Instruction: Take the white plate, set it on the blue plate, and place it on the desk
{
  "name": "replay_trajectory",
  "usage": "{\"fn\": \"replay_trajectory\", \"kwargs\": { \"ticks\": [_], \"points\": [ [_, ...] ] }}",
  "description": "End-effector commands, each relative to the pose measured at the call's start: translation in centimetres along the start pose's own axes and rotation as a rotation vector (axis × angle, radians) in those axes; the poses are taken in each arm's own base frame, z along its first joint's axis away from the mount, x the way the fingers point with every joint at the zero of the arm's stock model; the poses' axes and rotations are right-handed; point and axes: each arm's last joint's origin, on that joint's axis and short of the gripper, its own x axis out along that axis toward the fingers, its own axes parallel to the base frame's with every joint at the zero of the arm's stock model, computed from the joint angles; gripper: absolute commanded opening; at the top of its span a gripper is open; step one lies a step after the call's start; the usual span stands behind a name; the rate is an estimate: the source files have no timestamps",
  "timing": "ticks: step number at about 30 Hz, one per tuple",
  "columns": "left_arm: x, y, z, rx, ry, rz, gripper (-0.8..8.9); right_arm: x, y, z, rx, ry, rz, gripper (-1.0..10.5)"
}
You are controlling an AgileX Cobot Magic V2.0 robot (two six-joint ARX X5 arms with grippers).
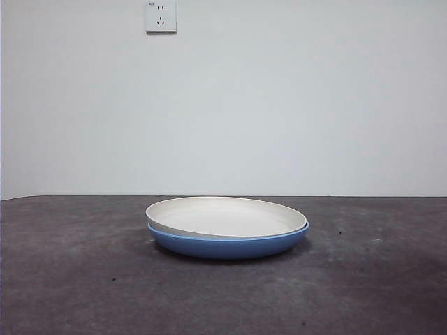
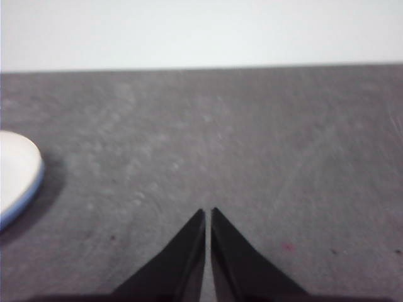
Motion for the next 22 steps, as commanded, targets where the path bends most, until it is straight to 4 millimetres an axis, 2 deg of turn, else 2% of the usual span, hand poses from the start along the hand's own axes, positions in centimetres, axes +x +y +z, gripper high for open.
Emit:
{"fn": "replay_trajectory", "kwargs": {
  "ticks": [1, 22],
  "points": [
    [0.09, 0.04, -0.60, -0.002, 0.039, 0.006, 0.14, 0.05, -0.06, -0.24, 0.011, 0.012, -0.011, 0.1],
    [0.09, 0.04, -0.59, -0.002, 0.039, 0.006, 0.14, 0.04, -0.04, -0.09, 0.010, -0.003, -0.007, 0.1]
  ]
}}
